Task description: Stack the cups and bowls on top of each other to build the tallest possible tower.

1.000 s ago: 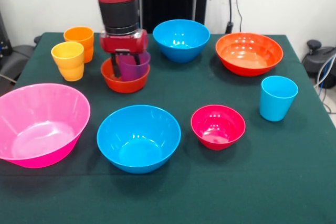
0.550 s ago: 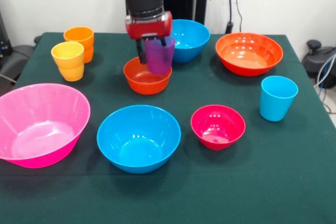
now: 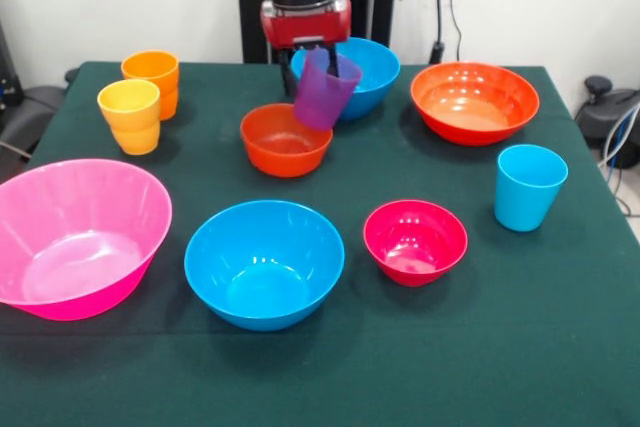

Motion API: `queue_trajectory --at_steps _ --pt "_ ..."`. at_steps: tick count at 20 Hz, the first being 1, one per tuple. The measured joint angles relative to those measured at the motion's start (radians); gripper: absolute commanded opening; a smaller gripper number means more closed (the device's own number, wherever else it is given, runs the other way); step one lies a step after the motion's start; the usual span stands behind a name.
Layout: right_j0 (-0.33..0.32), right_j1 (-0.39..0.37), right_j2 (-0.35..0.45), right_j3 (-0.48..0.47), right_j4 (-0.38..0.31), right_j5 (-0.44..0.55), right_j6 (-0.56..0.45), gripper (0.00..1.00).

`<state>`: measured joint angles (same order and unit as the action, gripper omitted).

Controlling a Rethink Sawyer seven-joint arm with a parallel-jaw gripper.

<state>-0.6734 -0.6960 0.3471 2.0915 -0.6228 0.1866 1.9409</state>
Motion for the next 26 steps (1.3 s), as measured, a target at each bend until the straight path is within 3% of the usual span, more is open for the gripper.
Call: queue_trajectory --at_steps 4,5,8,12,17,22,26 --pt "0.08 0.041 -0.063 -0.043 -0.016 -0.014 0.0 1.0" --pt "0.137 0.071 -0.109 -0.072 -0.018 -0.035 0.0 1.0" --pt "0.219 0.113 -0.181 -0.111 -0.017 -0.081 0.0 1.0" --pt "0.288 0.142 -0.253 -0.136 -0.017 -0.123 0.0 1.0" --pt "0.403 0.175 -0.406 -0.169 -0.001 -0.179 0.0 1.0" --pt "0.449 0.175 -0.508 -0.189 0.004 -0.189 0.0 1.0" --pt "0.43 0.153 -0.55 -0.209 0.004 -0.189 0.0 1.0"
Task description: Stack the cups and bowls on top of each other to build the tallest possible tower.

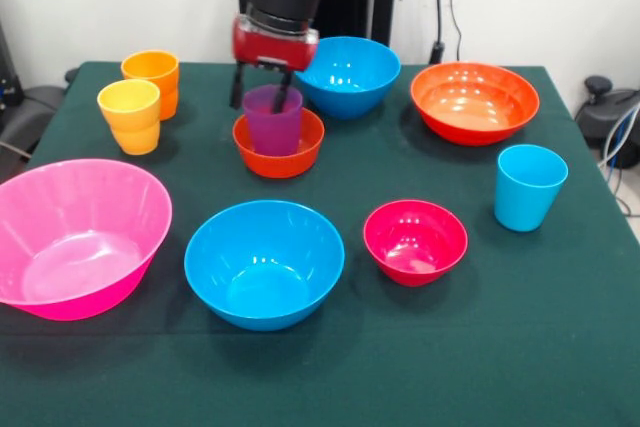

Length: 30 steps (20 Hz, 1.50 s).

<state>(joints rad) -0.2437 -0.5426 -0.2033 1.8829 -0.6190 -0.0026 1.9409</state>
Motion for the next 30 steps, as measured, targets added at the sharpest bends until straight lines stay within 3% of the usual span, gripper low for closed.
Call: queue_trajectory --at_steps 9,20,26,30 --pt "-0.025 -0.058 -0.061 -0.032 0.012 0.0 0.0 1.0" --pt "0.057 -0.032 -0.101 -0.04 0.161 0.002 0.0 1.0" --pt "-0.022 -0.136 -0.032 0.022 0.195 0.073 0.0 1.0" --pt "-0.125 -0.239 0.031 0.053 0.198 0.173 0.0 1.0"
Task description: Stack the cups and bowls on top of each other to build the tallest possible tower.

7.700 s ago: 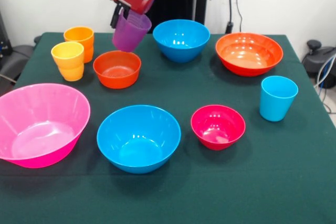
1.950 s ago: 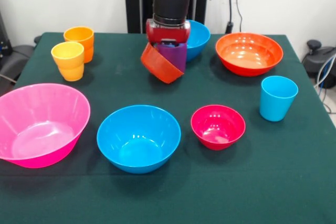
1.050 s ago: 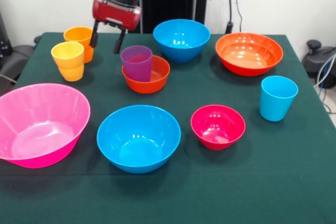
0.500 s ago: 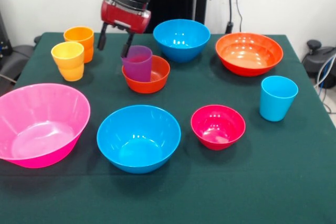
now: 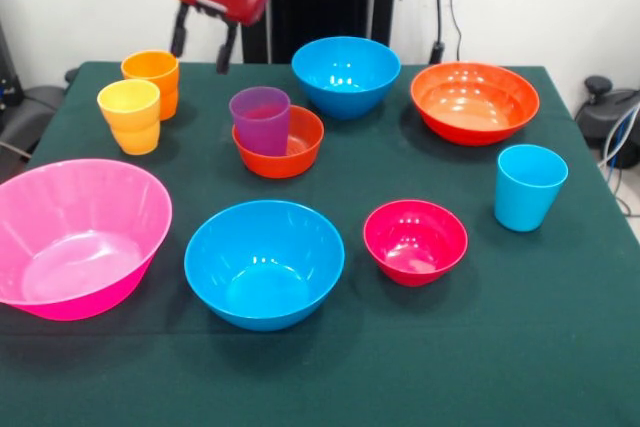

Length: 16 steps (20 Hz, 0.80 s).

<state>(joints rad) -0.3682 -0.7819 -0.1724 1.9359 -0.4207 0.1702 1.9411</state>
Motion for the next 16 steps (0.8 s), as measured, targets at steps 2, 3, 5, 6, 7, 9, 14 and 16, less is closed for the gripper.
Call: queue_trajectory --at_steps 2,3,5,6,7,9,14,16 --pt "-0.023 -0.027 0.014 0.003 0.0 0.021 0.0 1.0" --pt "-0.035 -0.045 0.022 0.003 0.0 0.032 0.0 1.0" --pt "-0.064 -0.098 0.047 0.004 0.003 0.064 0.0 1.0" --pt "-0.07 -0.113 0.055 0.004 0.005 0.073 0.0 1.0" --pt "-0.073 -0.128 0.061 0.004 0.007 0.08 0.0 1.0" --pt "-0.078 -0.163 0.077 0.004 0.012 0.097 0.0 1.0" --pt "-0.022 -0.205 0.074 0.006 0.018 0.105 0.0 1.0" --pt "0.023 -0.204 0.06 0.007 0.021 0.105 0.001 1.0"
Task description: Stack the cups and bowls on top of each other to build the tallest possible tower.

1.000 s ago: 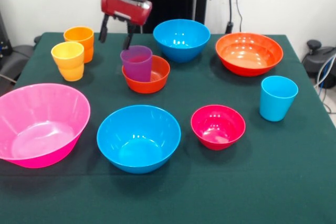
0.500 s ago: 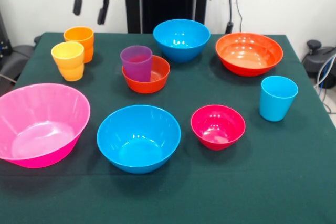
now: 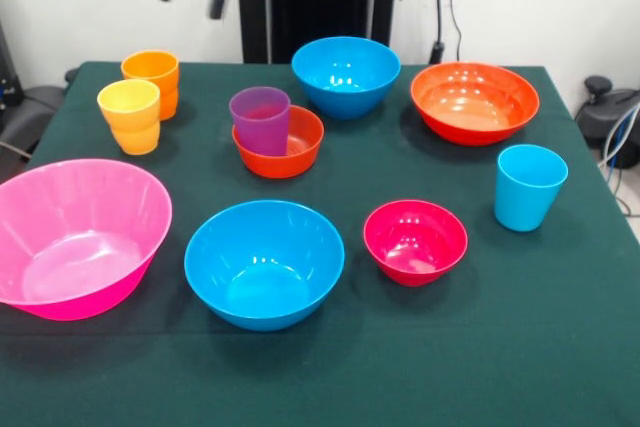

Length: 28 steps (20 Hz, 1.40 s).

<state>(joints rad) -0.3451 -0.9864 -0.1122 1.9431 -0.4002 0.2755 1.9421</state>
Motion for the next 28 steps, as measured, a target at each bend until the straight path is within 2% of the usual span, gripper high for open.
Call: queue_trajectory --at_steps 6,12,18,23,28 --pt "0.163 0.002 -0.033 0.018 0.036 0.0 0.001 1.0" --pt "0.235 0.015 -0.058 0.033 0.084 0.0 0.007 1.0" --pt "0.326 0.086 -0.085 0.03 0.188 -0.018 0.069 1.0" --pt "0.329 0.149 -0.074 0.016 0.255 -0.037 0.111 1.0" --pt "0.322 0.184 -0.074 0.013 0.288 -0.044 0.12 1.0"
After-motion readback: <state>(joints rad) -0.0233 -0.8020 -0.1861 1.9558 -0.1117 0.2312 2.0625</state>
